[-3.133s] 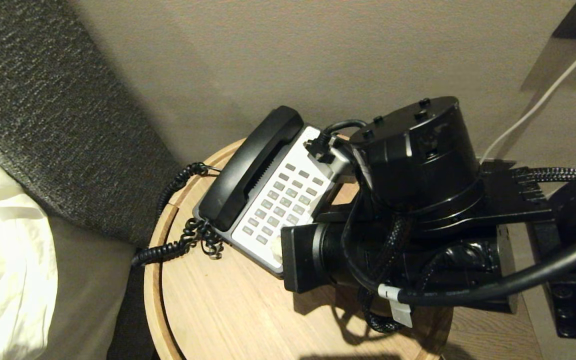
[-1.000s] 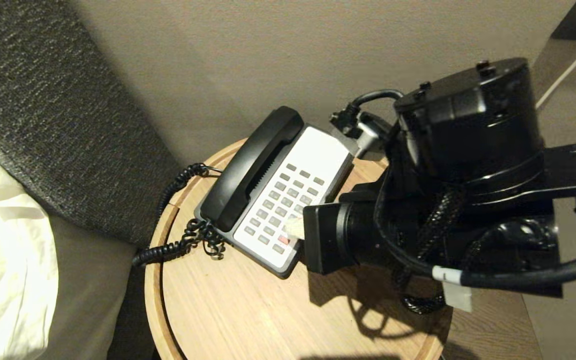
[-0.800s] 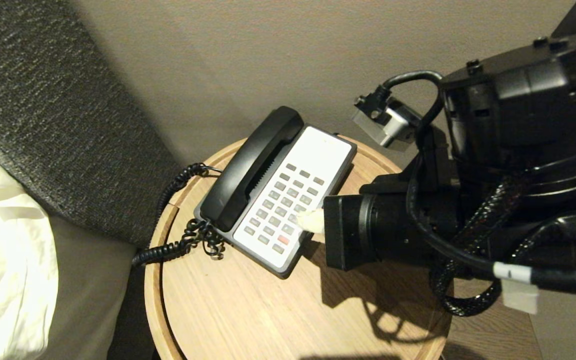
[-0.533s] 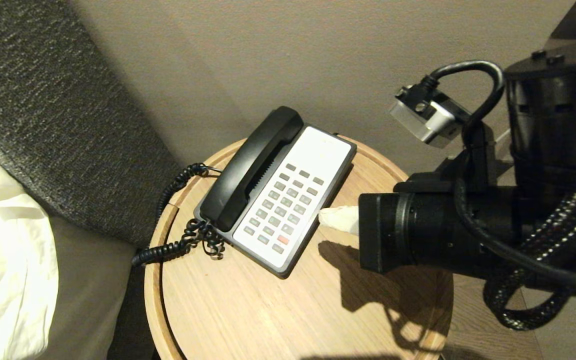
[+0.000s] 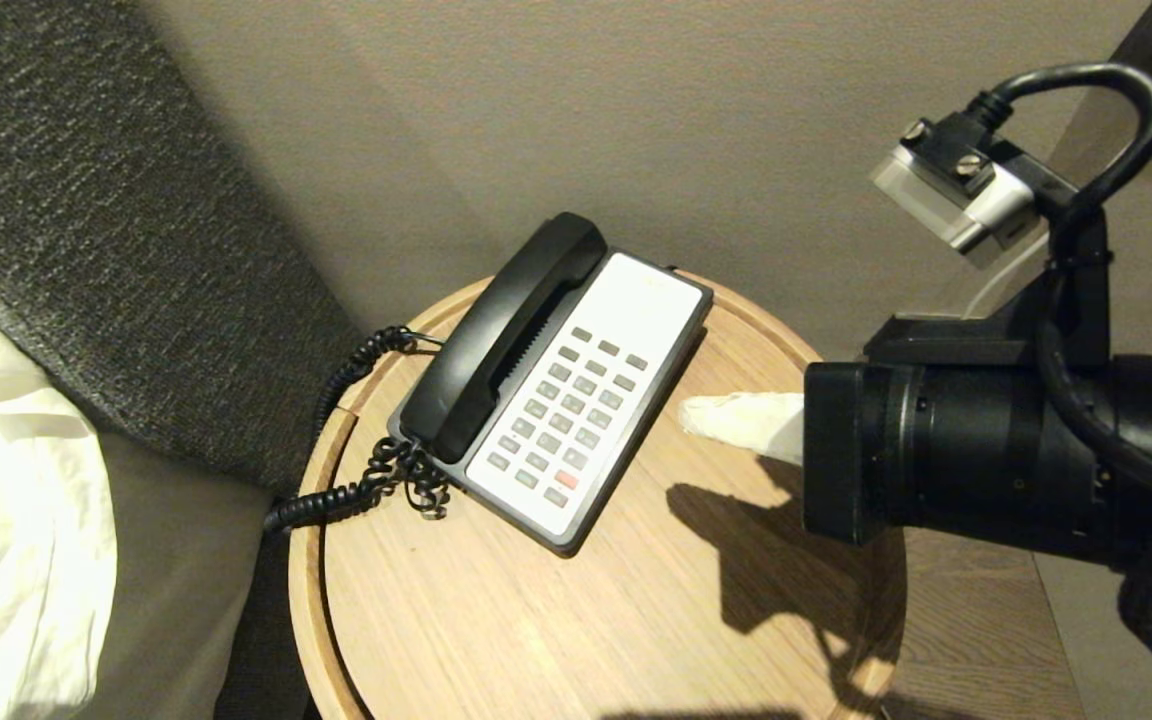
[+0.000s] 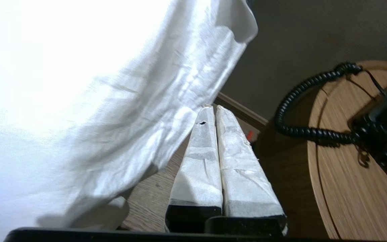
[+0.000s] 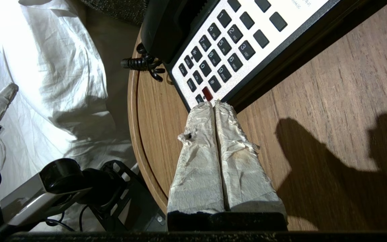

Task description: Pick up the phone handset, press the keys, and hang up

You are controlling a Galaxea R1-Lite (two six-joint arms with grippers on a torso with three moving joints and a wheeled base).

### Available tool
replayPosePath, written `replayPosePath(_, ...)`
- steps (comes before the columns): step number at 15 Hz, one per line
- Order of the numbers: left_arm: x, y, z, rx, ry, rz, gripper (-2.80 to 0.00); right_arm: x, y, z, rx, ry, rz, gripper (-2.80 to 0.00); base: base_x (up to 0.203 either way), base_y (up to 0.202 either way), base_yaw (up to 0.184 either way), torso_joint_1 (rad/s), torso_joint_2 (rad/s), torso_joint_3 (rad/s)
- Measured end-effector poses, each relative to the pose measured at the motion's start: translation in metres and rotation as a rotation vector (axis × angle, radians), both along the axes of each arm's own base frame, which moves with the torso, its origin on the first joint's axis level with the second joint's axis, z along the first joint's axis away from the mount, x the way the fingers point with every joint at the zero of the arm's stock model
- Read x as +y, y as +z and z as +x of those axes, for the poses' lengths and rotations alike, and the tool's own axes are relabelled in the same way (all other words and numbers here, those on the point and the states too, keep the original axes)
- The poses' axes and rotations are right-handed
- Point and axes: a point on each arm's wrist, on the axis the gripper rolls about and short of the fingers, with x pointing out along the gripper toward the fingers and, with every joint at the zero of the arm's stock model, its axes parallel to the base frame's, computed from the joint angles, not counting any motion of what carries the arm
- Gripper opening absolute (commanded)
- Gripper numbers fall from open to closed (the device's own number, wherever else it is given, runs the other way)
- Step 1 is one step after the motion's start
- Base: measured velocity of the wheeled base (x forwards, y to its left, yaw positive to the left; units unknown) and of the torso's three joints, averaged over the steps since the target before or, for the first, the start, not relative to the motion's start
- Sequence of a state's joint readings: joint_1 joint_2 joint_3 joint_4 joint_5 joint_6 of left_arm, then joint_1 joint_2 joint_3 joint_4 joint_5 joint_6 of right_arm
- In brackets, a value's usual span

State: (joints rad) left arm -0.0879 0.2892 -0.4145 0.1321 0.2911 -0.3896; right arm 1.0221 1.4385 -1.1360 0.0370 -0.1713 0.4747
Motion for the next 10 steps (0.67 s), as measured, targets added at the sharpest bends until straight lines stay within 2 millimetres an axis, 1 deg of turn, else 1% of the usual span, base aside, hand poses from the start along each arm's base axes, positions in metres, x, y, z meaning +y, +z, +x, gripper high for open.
replayPosePath(1, -0.001, -0.001, -0.001, -0.001, 0.017, 0.004, -2.8, -0.001, 0.001, -0.001, -0.002, -0.001, 0.003, -2.8, 0.0, 0.0, 0.0, 0.0, 0.0, 0.0)
replayPosePath(2, -0.003, -0.007, 0.0, 0.012, 0.011, 0.011, -2.8, -0.002, 0.002, -0.001, -0.004, -0.001, 0.007, -2.8, 0.0, 0.0, 0.0, 0.0, 0.0, 0.0)
replayPosePath(3, -0.004, -0.018, -0.001, 0.029, -0.011, 0.023, -2.8, -0.004, 0.003, -0.002, -0.007, -0.001, 0.011, -2.8, 0.0, 0.0, 0.0, 0.0, 0.0, 0.0)
replayPosePath(5, -0.005, -0.047, -0.003, 0.07, -0.048, 0.087, -2.8, -0.008, 0.004, -0.004, -0.01, -0.002, 0.016, -2.8, 0.0, 0.0, 0.0, 0.0, 0.0, 0.0)
replayPosePath(7, -0.006, -0.081, -0.003, 0.09, -0.091, 0.212, -2.8, -0.011, 0.004, -0.006, -0.012, -0.002, 0.018, -2.8, 0.0, 0.0, 0.0, 0.0, 0.0, 0.0)
replayPosePath(9, -0.007, -0.092, -0.001, 0.01, -0.143, 0.308, -2.8, -0.013, 0.004, -0.008, -0.013, -0.002, 0.019, -2.8, 0.0, 0.0, 0.0, 0.0, 0.0, 0.0)
replayPosePath(10, -0.008, -0.092, -0.001, -0.036, -0.173, 0.373, -2.8, -0.014, 0.004, -0.008, -0.014, -0.002, 0.019, -2.8, 0.0, 0.0, 0.0, 0.0, 0.0, 0.0)
